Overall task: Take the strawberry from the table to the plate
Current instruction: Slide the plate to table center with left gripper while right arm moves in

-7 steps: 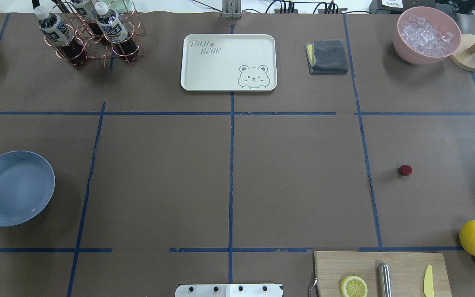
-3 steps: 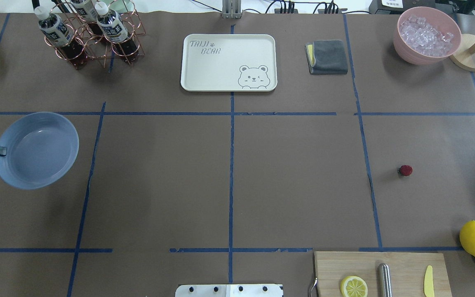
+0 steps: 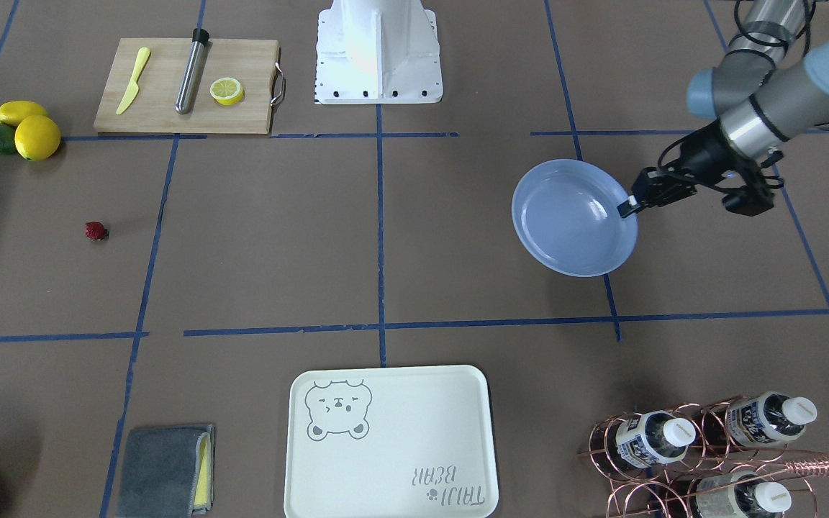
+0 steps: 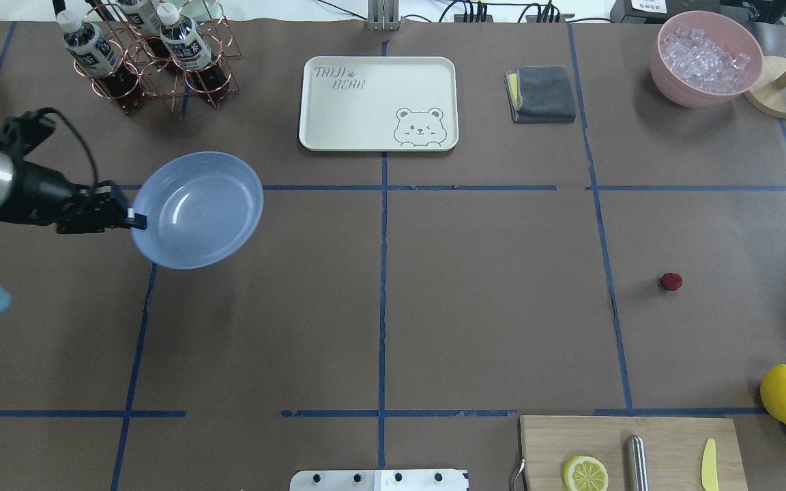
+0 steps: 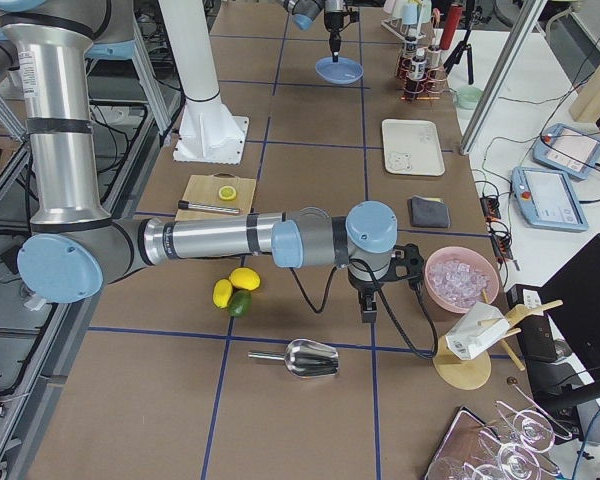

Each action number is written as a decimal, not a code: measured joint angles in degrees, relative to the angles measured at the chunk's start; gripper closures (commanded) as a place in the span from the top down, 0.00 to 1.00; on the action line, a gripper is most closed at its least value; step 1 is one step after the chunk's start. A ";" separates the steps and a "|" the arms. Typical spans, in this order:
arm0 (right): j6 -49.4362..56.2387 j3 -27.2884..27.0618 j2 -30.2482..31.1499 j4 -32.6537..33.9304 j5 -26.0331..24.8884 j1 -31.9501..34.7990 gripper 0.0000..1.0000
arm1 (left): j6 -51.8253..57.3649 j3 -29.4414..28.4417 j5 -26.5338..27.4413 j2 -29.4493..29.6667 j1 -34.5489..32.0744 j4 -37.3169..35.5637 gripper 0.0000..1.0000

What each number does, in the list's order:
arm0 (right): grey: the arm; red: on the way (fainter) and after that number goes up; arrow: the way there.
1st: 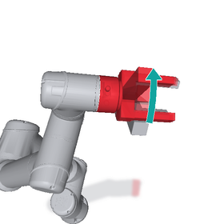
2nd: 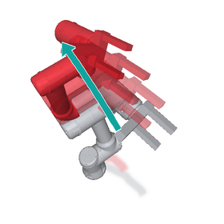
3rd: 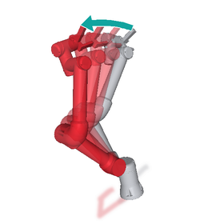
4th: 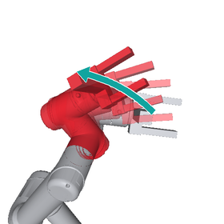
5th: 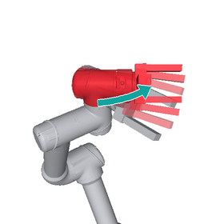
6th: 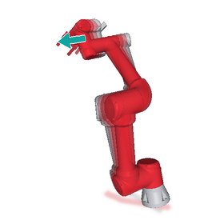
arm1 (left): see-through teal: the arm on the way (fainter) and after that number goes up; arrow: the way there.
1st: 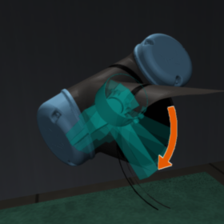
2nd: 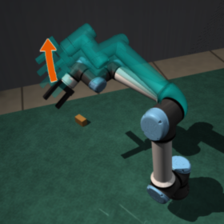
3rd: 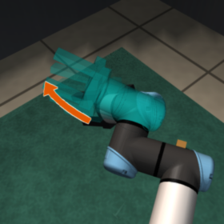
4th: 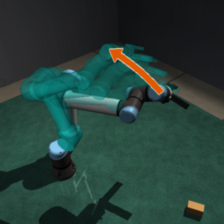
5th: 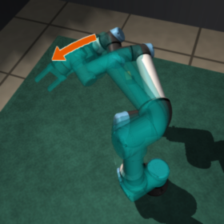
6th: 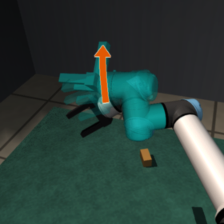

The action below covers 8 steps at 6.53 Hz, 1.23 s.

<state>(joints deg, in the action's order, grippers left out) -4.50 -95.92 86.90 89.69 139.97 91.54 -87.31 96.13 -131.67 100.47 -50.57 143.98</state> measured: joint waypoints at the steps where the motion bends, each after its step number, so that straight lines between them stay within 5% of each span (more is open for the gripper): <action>1: -6.22 -2.81 0.01 -0.06 0.45 -2.09 1.00 | -3.54 1.20 4.86 6.40 3.51 -8.05 0.00; 4: -30.42 -14.60 -0.11 -0.19 -0.59 -15.15 1.00 | -9.84 0.95 21.49 15.13 16.51 -17.43 0.00; 8: -47.93 -18.41 0.63 -9.05 -7.96 -27.30 1.00 | -10.43 -2.49 31.93 17.43 27.09 -17.78 0.00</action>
<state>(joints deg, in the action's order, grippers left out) -52.43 -114.34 87.53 80.63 132.01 64.24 -97.74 93.64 -99.74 117.90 -23.49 126.19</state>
